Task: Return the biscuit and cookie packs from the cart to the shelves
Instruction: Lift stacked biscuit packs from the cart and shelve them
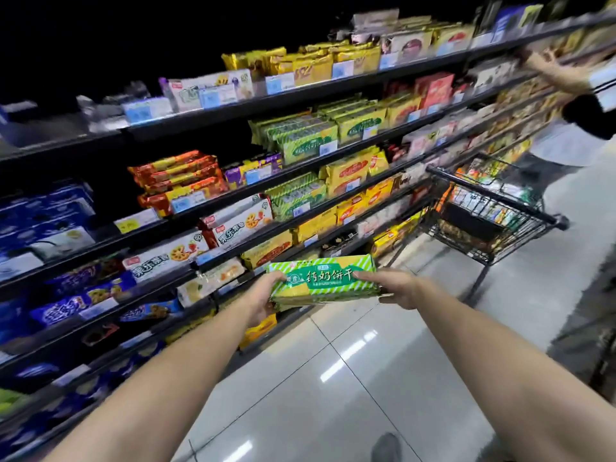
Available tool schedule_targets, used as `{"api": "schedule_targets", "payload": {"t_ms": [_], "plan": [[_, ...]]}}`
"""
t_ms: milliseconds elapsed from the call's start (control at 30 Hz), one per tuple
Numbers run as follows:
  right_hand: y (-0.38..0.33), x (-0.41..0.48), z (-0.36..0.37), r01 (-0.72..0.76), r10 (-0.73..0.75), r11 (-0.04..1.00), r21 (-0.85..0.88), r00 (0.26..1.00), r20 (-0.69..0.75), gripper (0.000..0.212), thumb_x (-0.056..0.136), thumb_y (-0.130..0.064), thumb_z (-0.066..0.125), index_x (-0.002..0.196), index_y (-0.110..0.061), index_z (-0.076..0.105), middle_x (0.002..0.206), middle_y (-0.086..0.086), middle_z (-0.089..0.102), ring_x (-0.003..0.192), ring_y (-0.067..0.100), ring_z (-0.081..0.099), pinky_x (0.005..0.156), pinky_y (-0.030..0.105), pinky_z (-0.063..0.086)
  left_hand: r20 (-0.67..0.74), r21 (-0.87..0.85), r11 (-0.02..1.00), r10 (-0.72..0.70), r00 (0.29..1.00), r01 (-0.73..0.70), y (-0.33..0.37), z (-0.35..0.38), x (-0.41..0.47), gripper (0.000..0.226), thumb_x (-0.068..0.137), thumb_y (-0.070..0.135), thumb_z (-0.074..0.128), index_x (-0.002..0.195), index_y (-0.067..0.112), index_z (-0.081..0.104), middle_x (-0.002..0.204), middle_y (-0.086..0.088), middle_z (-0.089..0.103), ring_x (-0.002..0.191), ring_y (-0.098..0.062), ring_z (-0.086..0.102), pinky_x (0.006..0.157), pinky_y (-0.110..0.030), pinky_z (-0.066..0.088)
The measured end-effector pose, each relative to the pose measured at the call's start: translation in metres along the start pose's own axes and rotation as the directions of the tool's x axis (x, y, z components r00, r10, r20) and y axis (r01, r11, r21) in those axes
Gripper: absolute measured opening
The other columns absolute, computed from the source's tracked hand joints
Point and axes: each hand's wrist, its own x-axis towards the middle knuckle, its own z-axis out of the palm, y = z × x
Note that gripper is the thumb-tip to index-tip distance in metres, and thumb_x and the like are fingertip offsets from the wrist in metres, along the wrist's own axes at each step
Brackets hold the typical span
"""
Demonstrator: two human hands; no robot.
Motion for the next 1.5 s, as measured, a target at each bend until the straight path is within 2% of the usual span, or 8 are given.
{"api": "schedule_targets", "payload": {"t_ms": [100, 200, 333, 500, 667, 1233, 1333, 1500], "plan": [[-0.002, 0.007, -0.032, 0.055, -0.054, 0.998, 0.04, 0.998, -0.03, 0.117, 0.032, -0.071, 0.089, 0.133, -0.018, 0.059, 0.136, -0.001, 0.061, 0.129, 0.019, 0.052, 0.11, 0.043, 0.041, 0.002, 0.01, 0.999, 0.043, 0.999, -0.043, 0.015, 0.03, 0.012, 0.029, 0.088, 0.028, 0.065, 0.114, 0.014, 0.064, 0.101, -0.009, 0.075, 0.087, -0.023, 0.068, 0.093, -0.04, 0.054], [-0.011, 0.022, -0.069, 0.1, -0.099, 0.993, 0.066, 0.995, -0.028, 0.111, 0.043, -0.065, 0.089, 0.135, -0.013, 0.058, 0.13, 0.001, 0.064, 0.12, 0.018, 0.057, 0.095, 0.036, 0.048, 0.002, 0.02, 0.996, 0.09, 0.996, -0.09, 0.035, 0.061, 0.022, 0.032, 0.089, 0.029, 0.066, 0.118, 0.015, 0.064, 0.108, -0.007, 0.074, 0.085, -0.02, 0.068, 0.079, -0.033, 0.055], [-0.032, 0.045, -0.119, 0.165, -0.167, 0.985, 0.044, 0.985, 0.043, 0.099, 0.047, -0.066, 0.089, 0.125, -0.01, 0.062, 0.117, 0.001, 0.066, 0.1, 0.017, 0.06, 0.071, 0.028, 0.046, -0.087, 0.013, 0.993, 0.115, 0.99, -0.114, 0.06, 0.103, 0.035, 0.037, 0.089, 0.034, 0.071, 0.12, 0.016, 0.063, 0.118, -0.007, 0.071, 0.108, -0.025, 0.067, 0.107, -0.042, 0.046], [-0.057, 0.074, -0.177, 0.229, -0.234, 0.972, 0.058, 0.969, 0.083, 0.117, 0.053, -0.061, 0.088, 0.146, -0.007, 0.042, 0.145, 0.003, 0.052, 0.135, 0.027, 0.046, 0.103, 0.042, 0.042, -0.199, -0.033, 0.98, 0.184, 0.962, -0.195, 0.089, 0.155, 0.054, 0.02, 0.09, 0.03, 0.074, 0.099, 0.017, 0.063, 0.08, 0.004, 0.076, 0.066, -0.011, 0.071, 0.046, -0.023, 0.053], [-0.08, 0.105, -0.215, 0.225, -0.228, 0.974, 0.036, 0.964, 0.139, 0.108, 0.061, -0.055, 0.088, 0.146, -0.01, 0.04, 0.149, 0.004, 0.047, 0.131, 0.021, 0.045, 0.1, 0.036, 0.042, -0.314, 0.001, 0.975, 0.21, 0.926, -0.221, 0.104, 0.186, 0.071, 0.058, 0.086, 0.037, 0.078, 0.13, 0.011, 0.052, 0.127, -0.002, 0.057, 0.117, -0.022, 0.054, 0.101, -0.043, 0.047], [-0.14, 0.229, -0.213, 0.205, -0.153, 0.968, -0.144, 0.94, 0.304, 0.047, 0.074, -0.022, 0.088, 0.115, -0.021, 0.064, 0.103, -0.015, 0.075, 0.128, 0.017, 0.053, 0.107, 0.031, 0.03, -0.226, 0.16, 0.978, 0.169, 0.959, -0.135, 0.14, 0.163, 0.144, 0.021, 0.092, 0.011, 0.071, 0.112, 0.013, 0.065, 0.116, -0.005, 0.072, 0.11, -0.021, 0.064, 0.101, -0.038, 0.044], [-0.151, 0.251, -0.206, 0.21, -0.164, 0.97, -0.122, 0.937, 0.31, 0.058, 0.071, -0.021, 0.09, 0.121, -0.02, 0.061, 0.115, -0.01, 0.073, 0.135, 0.02, 0.05, 0.111, 0.032, 0.03, -0.201, 0.19, 0.973, 0.171, 0.965, -0.133, 0.146, 0.151, 0.158, 0.019, 0.09, 0.009, 0.073, 0.103, 0.019, 0.062, 0.108, 0.002, 0.072, 0.099, -0.014, 0.063, 0.078, -0.03, 0.041], [-0.159, 0.277, -0.193, 0.327, -0.248, 0.917, -0.229, 0.916, 0.314, 0.065, 0.075, -0.025, 0.089, 0.132, -0.027, 0.058, 0.1, -0.024, 0.073, 0.115, 0.009, 0.062, 0.1, 0.025, 0.038, -0.286, 0.267, 0.949, 0.246, 0.926, -0.17, 0.139, 0.129, 0.18, 0.037, 0.083, 0.003, 0.079, 0.114, 0.016, 0.062, 0.121, -0.007, 0.071, 0.1, -0.01, 0.068, 0.091, -0.023, 0.051]]}}
